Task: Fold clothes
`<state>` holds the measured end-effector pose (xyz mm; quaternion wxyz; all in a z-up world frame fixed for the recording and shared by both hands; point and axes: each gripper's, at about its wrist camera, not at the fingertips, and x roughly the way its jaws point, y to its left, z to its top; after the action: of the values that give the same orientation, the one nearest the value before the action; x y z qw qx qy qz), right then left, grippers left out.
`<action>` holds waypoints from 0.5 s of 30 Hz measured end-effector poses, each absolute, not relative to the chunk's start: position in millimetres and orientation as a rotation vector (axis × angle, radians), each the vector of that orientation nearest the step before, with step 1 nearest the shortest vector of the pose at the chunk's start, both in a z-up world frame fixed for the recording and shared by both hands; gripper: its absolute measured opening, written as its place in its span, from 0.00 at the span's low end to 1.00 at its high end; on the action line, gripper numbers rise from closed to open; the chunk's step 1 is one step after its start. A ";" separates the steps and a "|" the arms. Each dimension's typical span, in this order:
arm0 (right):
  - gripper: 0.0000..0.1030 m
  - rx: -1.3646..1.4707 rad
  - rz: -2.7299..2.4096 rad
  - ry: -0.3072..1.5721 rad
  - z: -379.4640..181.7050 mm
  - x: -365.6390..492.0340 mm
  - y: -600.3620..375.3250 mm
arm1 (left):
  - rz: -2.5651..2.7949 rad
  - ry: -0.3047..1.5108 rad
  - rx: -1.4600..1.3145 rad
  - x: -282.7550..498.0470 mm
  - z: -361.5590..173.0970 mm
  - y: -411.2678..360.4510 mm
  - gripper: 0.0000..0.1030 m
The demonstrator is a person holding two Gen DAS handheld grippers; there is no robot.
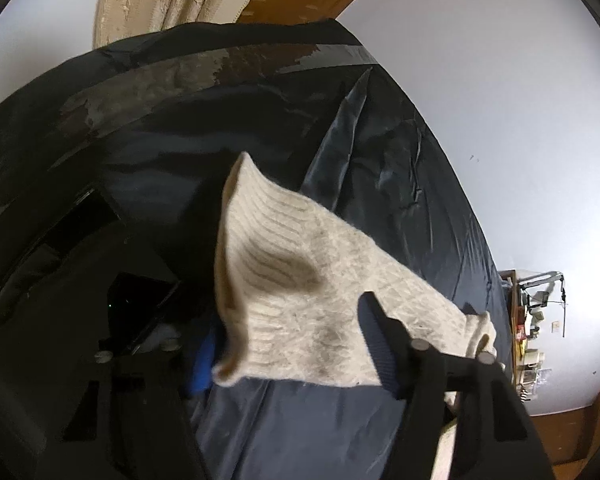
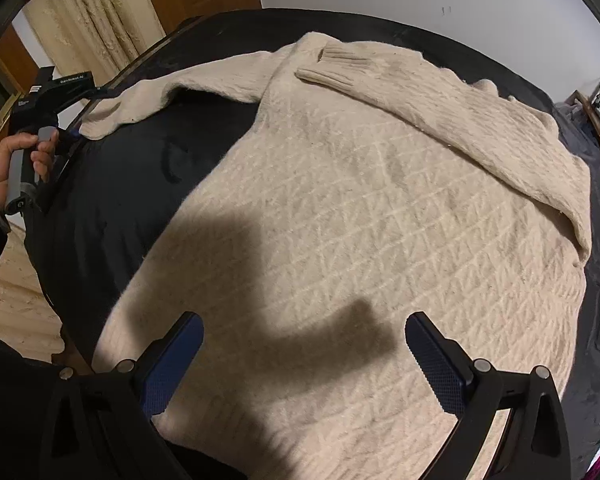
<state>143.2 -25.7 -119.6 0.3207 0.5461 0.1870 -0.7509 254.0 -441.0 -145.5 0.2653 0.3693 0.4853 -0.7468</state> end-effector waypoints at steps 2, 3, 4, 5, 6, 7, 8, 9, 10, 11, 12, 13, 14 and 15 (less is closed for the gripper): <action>1.00 1.437 -1.974 0.487 -120.2 142.4 -27.8 | -2.009 1.322 1.026 252.7 -147.1 -443.4 0.39; 1.00 1.438 -1.975 0.486 -120.6 141.9 -29.1 | -2.002 1.324 1.031 251.9 -147.5 -444.1 0.29; 1.00 1.436 -1.977 0.485 -120.6 141.0 -30.1 | -1.995 1.332 1.037 253.1 -148.4 -445.6 0.24; 1.00 1.435 -1.980 0.484 -120.6 140.1 -31.1 | -1.991 1.341 1.043 253.3 -149.2 -447.1 0.15; 1.00 1.434 -1.982 0.483 -120.6 139.3 -31.9 | -1.991 1.349 1.048 252.3 -149.9 -448.8 0.12; 1.00 1.435 -1.984 0.481 -120.6 139.0 -32.2 | -1.994 1.350 1.051 251.9 -149.4 -449.5 0.10; 1.00 1.435 -1.985 0.480 -120.6 138.6 -32.4 | -2.002 1.342 1.053 252.3 -147.6 -449.1 0.09; 1.00 1.437 -1.988 0.478 -120.8 137.9 -32.3 | -2.010 1.337 1.054 252.7 -145.7 -448.4 0.09; 1.00 1.438 -1.991 0.475 -121.0 137.2 -32.3 | -2.019 1.333 1.053 253.2 -143.2 -447.4 0.09; 1.00 1.439 -1.994 0.473 -121.2 136.4 -32.1 | -2.029 1.327 1.051 254.0 -140.0 -446.3 0.09; 1.00 1.440 -1.997 0.469 -121.3 135.4 -31.9 | -2.039 1.319 1.048 254.9 -136.3 -445.2 0.09; 1.00 1.440 -1.999 0.466 -121.4 134.5 -31.7 | -2.050 1.315 1.043 255.5 -132.8 -444.2 0.08; 1.00 1.441 -1.999 0.463 -121.6 134.2 -31.7 | -2.062 1.311 1.039 256.1 -129.1 -443.1 0.08; 1.00 1.441 -1.999 0.460 -121.8 133.9 -31.6 | -2.074 1.306 1.037 256.6 -125.2 -441.7 0.08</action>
<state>133.9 -31.6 -121.8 0.3119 0.5461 0.1745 -0.7576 256.6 -441.7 -125.2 0.2377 0.3783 0.4767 -0.7571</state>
